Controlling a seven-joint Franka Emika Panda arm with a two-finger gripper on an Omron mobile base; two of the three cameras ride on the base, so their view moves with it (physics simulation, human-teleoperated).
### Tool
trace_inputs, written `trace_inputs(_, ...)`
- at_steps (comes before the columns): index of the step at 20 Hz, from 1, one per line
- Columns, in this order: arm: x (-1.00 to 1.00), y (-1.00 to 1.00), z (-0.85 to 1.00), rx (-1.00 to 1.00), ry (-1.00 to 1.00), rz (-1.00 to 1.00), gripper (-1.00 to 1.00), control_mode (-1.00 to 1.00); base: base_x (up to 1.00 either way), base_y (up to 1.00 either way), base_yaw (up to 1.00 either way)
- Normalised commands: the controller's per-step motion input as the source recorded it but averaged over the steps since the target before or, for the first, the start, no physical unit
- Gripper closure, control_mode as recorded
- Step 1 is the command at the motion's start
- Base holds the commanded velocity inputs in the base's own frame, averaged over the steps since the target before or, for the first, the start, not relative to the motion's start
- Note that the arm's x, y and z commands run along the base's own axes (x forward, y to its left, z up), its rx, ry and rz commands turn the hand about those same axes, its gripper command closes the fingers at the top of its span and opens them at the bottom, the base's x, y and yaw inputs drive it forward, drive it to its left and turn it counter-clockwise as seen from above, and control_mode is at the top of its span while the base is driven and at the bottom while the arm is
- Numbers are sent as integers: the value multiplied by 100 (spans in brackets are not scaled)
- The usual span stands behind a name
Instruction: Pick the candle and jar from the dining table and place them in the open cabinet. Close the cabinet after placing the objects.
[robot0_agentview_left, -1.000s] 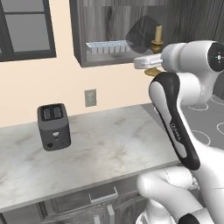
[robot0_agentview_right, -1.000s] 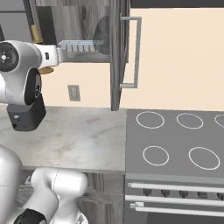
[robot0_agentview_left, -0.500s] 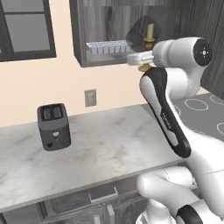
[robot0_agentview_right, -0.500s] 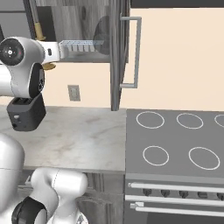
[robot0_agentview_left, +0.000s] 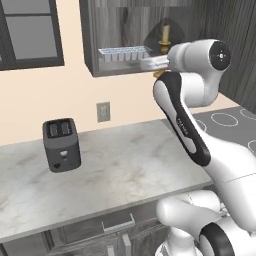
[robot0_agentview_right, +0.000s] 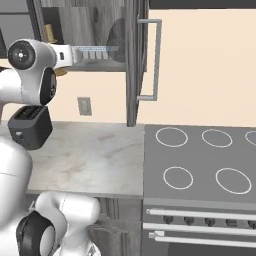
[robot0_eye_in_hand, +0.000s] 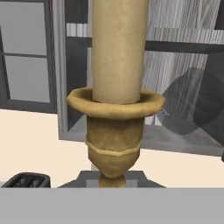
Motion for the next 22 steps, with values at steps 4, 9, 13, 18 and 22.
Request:
trace_inputs(4, 26, 14, 0, 0, 0, 0, 100, -100, 0, 0, 0)
trace_inputs(9, 18, 17, 0, 0, 0, 0, 100, -100, 0, 0, 0)
trace_inputs(13, 14, 9, 0, 0, -1, 0, 100, -100, 0, 0, 0)
trace_inputs(18, 16, 5, 0, 0, -6, 0, 100, -100, 0, 0, 0)
trace_inputs(22, 24, 0, 0, 0, -9, 0, 100, -100, 0, 0, 0)
